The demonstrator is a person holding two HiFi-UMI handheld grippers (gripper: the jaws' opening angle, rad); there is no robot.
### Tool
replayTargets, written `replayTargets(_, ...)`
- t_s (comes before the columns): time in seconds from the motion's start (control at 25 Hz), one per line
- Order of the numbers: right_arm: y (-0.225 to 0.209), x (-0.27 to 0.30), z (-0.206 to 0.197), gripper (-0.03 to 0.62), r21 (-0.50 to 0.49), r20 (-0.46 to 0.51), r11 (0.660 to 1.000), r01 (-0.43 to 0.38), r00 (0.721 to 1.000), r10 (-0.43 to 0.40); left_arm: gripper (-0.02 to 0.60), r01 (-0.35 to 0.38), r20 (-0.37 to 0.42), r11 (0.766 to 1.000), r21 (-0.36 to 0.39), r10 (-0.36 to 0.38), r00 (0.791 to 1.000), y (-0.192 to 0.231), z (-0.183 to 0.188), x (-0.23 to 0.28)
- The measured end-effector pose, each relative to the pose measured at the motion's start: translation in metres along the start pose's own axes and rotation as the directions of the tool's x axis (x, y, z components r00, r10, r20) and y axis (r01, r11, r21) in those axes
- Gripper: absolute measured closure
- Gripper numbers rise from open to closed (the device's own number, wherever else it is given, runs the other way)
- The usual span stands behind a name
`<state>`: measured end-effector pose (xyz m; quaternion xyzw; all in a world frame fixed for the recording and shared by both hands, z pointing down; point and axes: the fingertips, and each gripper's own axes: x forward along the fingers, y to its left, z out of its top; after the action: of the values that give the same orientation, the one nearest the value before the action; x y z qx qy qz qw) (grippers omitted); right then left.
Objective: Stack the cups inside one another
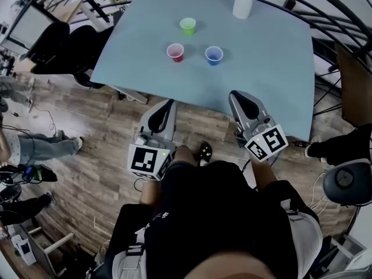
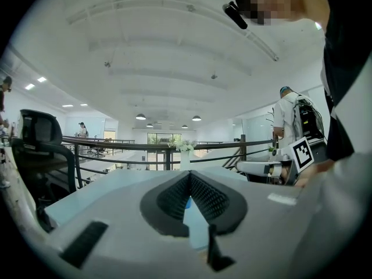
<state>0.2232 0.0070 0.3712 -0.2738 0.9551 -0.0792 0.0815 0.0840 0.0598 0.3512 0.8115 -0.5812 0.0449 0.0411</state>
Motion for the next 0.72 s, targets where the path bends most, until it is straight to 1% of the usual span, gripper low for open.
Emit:
replayTargets(0.12, -0.007, 0.011, -0.008, 0.591, -0.002, -0.014, 1.0, 0.009, 1.0, -0.009, 0.597, -0.019, 0.003, 1.0, -0.002, 0.019, 1.0, 0.015, -0.006, 0.005)
replayTargets(0.28, -0.018, 0.03, -0.012, 0.586, -0.014, -0.025, 1.0, 0.014, 1.0, -0.014, 0.597, -0.027, 0.013, 1.0, -0.007, 0.028, 1.0, 0.033, -0.005, 0.017)
replayTargets(0.72, -0.043, 0.096, -0.014, 0.562, -0.059, -0.079, 0.996, 0.062, 0.995, -0.067, 0.597, 0.023, 0.024, 1.0, -0.004, -0.023, 0.999, 0.088, 0.019, 0.057)
